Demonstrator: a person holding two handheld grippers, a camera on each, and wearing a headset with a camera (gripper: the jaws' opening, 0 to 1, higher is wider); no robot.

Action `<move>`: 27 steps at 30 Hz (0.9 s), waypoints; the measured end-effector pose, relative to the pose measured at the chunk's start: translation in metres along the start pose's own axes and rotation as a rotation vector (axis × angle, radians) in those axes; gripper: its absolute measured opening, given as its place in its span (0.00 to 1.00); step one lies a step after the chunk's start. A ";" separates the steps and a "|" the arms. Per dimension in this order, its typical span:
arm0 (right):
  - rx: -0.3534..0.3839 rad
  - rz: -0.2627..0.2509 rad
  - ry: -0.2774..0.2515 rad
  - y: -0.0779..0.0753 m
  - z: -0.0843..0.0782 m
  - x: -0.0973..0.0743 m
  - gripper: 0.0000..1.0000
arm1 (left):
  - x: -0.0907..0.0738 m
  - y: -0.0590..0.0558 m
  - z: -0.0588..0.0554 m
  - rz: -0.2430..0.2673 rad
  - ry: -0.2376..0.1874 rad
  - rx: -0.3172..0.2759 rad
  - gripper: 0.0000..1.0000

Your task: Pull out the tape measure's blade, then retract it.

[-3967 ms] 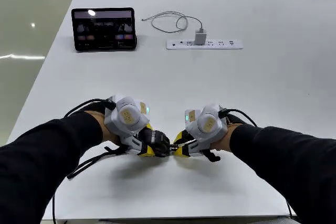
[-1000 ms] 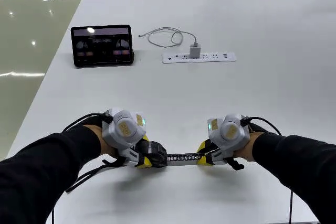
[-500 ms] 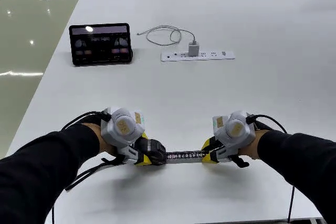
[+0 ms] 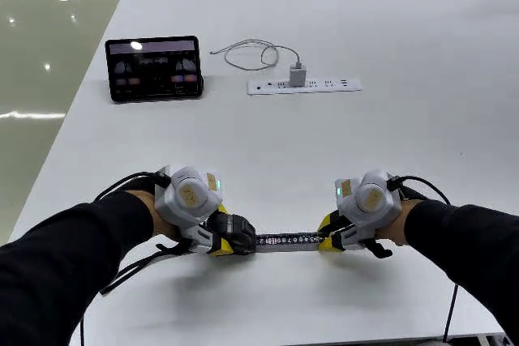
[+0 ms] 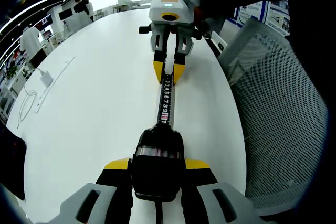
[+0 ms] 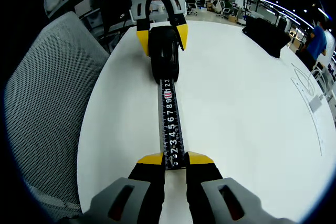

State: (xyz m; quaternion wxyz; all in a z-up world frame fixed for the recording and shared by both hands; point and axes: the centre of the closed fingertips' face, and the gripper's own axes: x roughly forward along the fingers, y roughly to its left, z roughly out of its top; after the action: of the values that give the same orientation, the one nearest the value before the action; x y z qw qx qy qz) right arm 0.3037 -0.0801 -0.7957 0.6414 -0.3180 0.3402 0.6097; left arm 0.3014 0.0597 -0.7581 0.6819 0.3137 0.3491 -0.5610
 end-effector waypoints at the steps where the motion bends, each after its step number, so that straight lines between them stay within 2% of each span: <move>1: 0.002 -0.001 0.001 0.000 -0.001 -0.001 0.10 | 0.000 0.000 0.000 0.000 0.000 0.001 0.31; 10: 0.034 -0.005 -0.001 -0.001 -0.012 -0.009 0.09 | 0.001 0.000 0.000 0.000 0.001 0.007 0.31; 27: 0.026 -0.008 0.019 -0.003 -0.022 -0.016 0.10 | 0.000 -0.001 0.000 0.002 -0.002 0.009 0.31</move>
State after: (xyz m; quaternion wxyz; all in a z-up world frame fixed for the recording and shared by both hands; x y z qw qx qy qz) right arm 0.3056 -0.1080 -0.7949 0.6446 -0.3166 0.3531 0.5996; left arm 0.3010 0.0593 -0.7579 0.6813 0.3164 0.3458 -0.5623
